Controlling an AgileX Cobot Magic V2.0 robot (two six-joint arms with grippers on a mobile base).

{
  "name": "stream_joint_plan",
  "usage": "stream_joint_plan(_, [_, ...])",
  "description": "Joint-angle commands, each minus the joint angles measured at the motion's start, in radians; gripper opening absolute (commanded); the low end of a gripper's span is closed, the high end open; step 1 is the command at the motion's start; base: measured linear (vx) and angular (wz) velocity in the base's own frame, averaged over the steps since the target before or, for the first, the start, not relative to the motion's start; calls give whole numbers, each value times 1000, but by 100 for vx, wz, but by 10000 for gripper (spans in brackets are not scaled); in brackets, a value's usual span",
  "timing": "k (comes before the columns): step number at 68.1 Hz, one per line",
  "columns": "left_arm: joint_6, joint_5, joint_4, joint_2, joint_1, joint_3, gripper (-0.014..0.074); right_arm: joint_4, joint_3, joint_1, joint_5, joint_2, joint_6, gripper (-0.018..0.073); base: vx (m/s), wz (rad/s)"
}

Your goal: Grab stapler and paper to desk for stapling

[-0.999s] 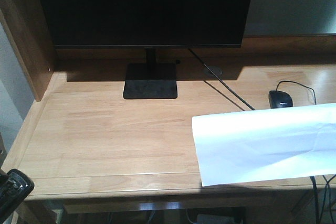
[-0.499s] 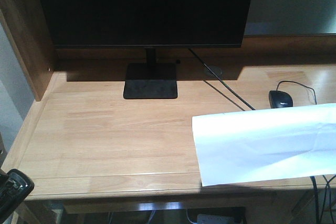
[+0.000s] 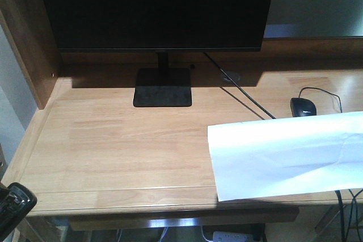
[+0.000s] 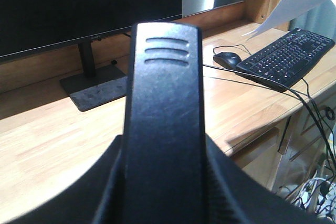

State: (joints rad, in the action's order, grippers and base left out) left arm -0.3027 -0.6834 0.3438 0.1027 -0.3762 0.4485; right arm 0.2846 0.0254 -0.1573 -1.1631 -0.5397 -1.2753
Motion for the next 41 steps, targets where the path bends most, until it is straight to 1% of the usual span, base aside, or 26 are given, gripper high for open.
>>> stream_joint_plan(1, [2, 121, 29, 10, 0, 29, -6, -13, 23, 1, -141, -2, 13, -1, 0, 0])
stream_joint_plan(27, [10, 135, 31, 10, 0, 29, -6, -13, 23, 1, -141, -2, 13, -1, 0, 0])
stream_joint_plan(34, [14, 159, 69, 12, 0, 29, -6, -13, 23, 1, -141, -2, 13, -1, 0, 0])
stream_joint_plan(38, [43, 200, 105, 21, 0, 31, -6, -13, 23, 1, -141, -2, 13, -1, 0, 0])
stream_joint_plan(41, [58, 225, 118, 36, 0, 36, -6, -13, 23, 1, -141, -2, 13, -1, 0, 0])
